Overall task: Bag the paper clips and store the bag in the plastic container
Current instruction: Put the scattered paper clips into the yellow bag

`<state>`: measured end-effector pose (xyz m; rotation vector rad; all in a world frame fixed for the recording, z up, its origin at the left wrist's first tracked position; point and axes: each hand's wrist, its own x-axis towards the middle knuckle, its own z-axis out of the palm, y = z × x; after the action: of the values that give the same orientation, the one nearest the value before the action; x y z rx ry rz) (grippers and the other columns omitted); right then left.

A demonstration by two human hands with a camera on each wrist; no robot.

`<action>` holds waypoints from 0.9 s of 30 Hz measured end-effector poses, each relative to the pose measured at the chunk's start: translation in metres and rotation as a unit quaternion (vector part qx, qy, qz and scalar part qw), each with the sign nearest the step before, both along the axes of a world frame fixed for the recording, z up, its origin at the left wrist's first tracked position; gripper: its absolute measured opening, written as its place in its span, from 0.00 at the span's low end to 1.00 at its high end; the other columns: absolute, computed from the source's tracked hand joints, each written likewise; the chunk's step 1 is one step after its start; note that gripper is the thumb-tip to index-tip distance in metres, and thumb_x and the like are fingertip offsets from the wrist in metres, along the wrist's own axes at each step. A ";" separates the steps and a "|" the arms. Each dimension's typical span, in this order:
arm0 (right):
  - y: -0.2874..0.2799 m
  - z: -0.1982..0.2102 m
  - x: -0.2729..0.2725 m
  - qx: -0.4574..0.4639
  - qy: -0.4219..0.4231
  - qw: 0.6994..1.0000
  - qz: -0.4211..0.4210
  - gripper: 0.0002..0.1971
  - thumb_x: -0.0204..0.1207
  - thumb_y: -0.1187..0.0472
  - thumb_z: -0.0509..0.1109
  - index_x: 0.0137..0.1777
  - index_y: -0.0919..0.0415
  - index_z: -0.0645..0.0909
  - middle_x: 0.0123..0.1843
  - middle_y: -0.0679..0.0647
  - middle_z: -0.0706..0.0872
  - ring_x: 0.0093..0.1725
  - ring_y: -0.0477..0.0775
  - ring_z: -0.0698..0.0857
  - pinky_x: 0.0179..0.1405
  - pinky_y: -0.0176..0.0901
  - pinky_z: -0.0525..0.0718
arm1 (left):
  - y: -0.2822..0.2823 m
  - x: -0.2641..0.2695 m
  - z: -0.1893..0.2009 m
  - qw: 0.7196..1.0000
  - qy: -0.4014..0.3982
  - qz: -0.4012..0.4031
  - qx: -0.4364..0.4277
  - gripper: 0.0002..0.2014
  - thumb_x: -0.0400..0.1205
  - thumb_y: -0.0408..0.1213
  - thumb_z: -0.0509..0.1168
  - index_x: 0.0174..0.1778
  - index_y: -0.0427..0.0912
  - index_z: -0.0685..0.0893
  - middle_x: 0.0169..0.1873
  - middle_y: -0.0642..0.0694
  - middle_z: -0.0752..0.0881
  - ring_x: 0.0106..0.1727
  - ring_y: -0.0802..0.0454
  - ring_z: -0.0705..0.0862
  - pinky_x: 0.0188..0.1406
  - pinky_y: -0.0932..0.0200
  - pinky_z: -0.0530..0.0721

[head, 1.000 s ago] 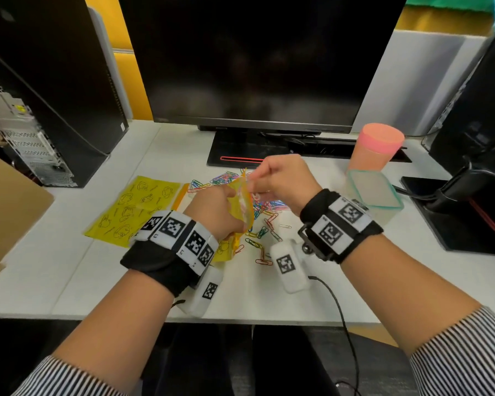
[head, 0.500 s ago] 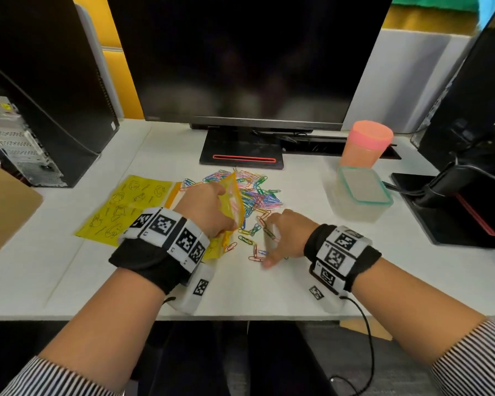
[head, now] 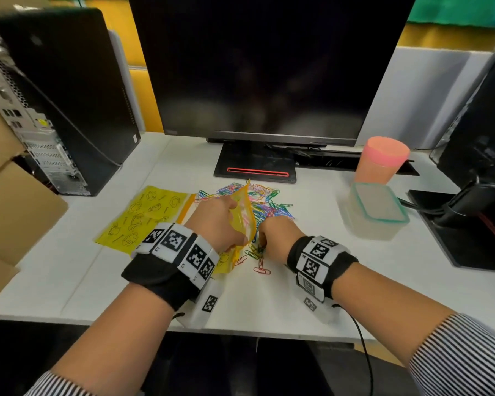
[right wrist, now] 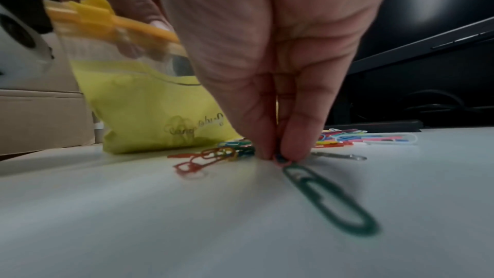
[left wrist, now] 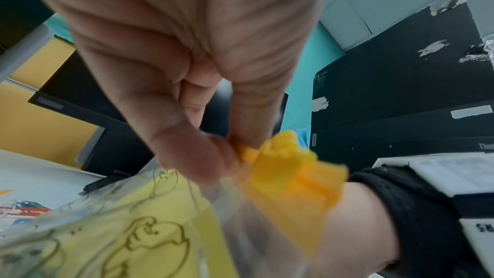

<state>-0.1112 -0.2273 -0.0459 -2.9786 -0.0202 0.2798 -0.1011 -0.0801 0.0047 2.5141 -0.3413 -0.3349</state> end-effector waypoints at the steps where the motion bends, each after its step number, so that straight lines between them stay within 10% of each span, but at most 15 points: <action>1: -0.001 -0.001 0.000 0.001 0.002 1.000 -0.004 0.09 0.74 0.72 0.64 0.52 0.69 0.84 0.54 0.64 0.87 0.53 0.63 0.84 0.54 0.47 0.82 | 0.000 0.000 -0.001 1.000 0.001 0.001 -0.001 0.39 0.67 0.37 0.79 0.75 0.46 0.72 0.65 0.46 0.80 0.56 0.41 0.87 0.53 0.51 0.86; 7: -0.028 0.020 0.002 0.144 -0.037 0.984 -0.098 0.06 0.73 0.68 0.67 0.42 0.64 0.87 0.44 0.58 0.89 0.44 0.55 0.86 0.45 0.39 0.82 | -0.002 0.000 0.001 1.000 0.008 -0.008 0.001 0.40 0.67 0.37 0.79 0.76 0.47 0.71 0.66 0.46 0.79 0.57 0.40 0.87 0.54 0.50 0.87; 11: -0.033 0.055 0.004 0.391 -0.112 0.902 -0.143 0.11 0.64 0.77 0.73 0.28 0.62 0.83 0.24 0.50 0.86 0.25 0.49 0.85 0.34 0.46 0.88 | -0.006 -0.002 0.001 1.000 0.010 -0.019 -0.002 0.41 0.67 0.37 0.79 0.76 0.45 0.71 0.67 0.45 0.79 0.57 0.40 0.87 0.54 0.50 0.86; 15: -0.010 0.071 0.000 0.470 -0.114 0.872 -0.077 0.03 0.69 0.70 0.77 0.39 0.66 0.86 0.31 0.59 0.87 0.26 0.50 0.86 0.32 0.39 0.88 | -0.010 -0.003 0.002 1.000 0.012 -0.018 -0.007 0.41 0.66 0.37 0.79 0.76 0.44 0.70 0.65 0.44 0.80 0.56 0.39 0.87 0.52 0.51 0.86; 18: -0.014 0.062 0.000 0.418 -0.147 0.891 -0.099 0.07 0.72 0.60 0.75 0.49 0.59 0.86 0.37 0.55 0.87 0.33 0.50 0.86 0.38 0.44 0.89 | -0.008 -0.001 0.003 1.000 0.012 -0.013 -0.008 0.41 0.67 0.37 0.79 0.76 0.44 0.70 0.66 0.44 0.79 0.57 0.38 0.87 0.54 0.49 0.86; 21: -0.038 0.039 0.000 0.205 -0.049 0.975 -0.076 0.28 0.67 0.55 0.79 0.68 0.56 0.78 0.60 0.55 0.85 0.56 0.54 0.84 0.60 0.47 0.83 | -0.004 0.002 0.005 1.000 0.005 -0.009 0.001 0.41 0.67 0.38 0.79 0.76 0.44 0.71 0.66 0.44 0.80 0.58 0.39 0.86 0.56 0.50 0.86; 23: -0.050 0.020 -0.002 0.084 0.059 0.994 -0.023 0.46 0.63 0.50 0.81 0.80 0.55 0.63 0.79 0.57 0.69 0.75 0.58 0.72 0.75 0.49 0.72 | -0.002 0.004 0.007 1.000 -0.002 -0.007 0.005 0.41 0.67 0.40 0.79 0.76 0.44 0.71 0.65 0.44 0.81 0.57 0.39 0.87 0.57 0.49 0.86; 27: -0.054 0.004 0.009 0.081 0.085 0.993 -0.003 0.57 0.59 0.34 0.77 0.84 0.47 0.49 0.87 0.55 0.47 0.84 0.61 0.55 0.82 0.57 0.61 | 0.000 0.004 0.012 1.000 -0.002 0.000 0.004 0.41 0.67 0.40 0.79 0.76 0.46 0.71 0.65 0.46 0.81 0.57 0.40 0.87 0.58 0.48 0.85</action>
<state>-0.1022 -0.2814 -0.0418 -2.7834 -0.0129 0.5036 -0.0969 -0.0801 0.0164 2.5217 -0.3431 -0.3329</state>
